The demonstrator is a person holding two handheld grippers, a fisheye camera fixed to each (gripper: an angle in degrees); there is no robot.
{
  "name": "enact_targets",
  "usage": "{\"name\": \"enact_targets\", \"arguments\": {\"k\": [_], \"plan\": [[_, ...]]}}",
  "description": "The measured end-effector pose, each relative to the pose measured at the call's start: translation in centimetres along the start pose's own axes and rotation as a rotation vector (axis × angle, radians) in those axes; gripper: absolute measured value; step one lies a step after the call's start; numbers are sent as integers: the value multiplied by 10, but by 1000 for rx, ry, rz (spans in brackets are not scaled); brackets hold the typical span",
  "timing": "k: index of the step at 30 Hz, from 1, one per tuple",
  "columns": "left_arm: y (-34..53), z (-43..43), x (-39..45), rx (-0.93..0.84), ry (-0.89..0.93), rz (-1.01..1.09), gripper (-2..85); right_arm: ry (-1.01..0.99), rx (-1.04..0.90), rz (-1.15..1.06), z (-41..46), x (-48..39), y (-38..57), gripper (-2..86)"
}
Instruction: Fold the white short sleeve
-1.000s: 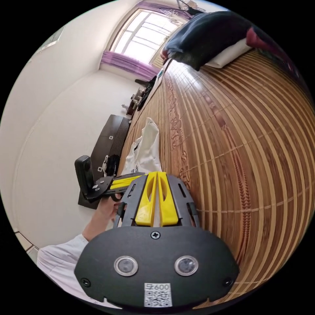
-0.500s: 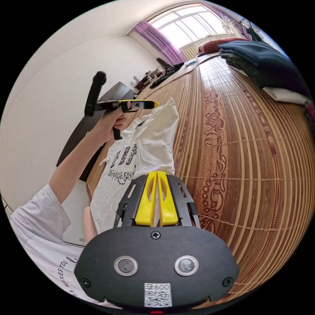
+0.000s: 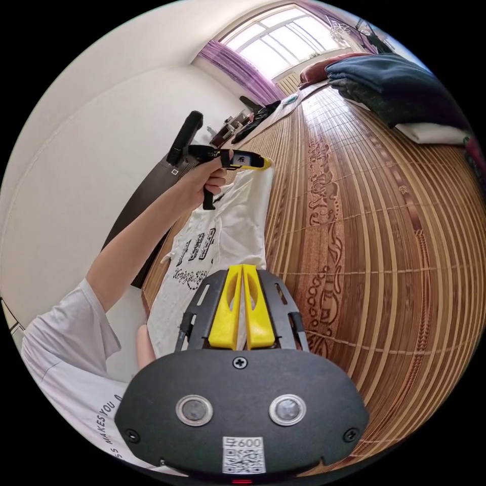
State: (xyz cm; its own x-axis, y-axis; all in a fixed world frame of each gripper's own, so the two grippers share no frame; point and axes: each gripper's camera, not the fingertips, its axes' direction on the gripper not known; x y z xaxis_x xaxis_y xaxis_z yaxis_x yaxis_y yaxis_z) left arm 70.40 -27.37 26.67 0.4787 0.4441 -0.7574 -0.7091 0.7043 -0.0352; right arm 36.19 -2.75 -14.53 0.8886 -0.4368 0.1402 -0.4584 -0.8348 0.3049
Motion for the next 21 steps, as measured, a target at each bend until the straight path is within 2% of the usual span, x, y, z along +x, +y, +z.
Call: {"name": "enact_targets", "arguments": {"k": [9,12,15,17,18,21], "plan": [[-18,-23,37,-58,-103,74,24,9,-38,21,1,2,-4,-8],[-4,-42,40,23,-119,50,38,10,-40,21,-1,1,-5,-8],[17,-66,44,213,-287,28,51,20,-43,22,-2,0,-6,-8],[22,-74,48,229,-369,64,42,20,-51,24,-2,0,-7,-8],[25,-74,52,220,-375,100,33,21,-52,25,-2,0,-7,-8],[28,-69,70,174,-237,252,15,21,-56,23,-4,0,-8,-8]]}}
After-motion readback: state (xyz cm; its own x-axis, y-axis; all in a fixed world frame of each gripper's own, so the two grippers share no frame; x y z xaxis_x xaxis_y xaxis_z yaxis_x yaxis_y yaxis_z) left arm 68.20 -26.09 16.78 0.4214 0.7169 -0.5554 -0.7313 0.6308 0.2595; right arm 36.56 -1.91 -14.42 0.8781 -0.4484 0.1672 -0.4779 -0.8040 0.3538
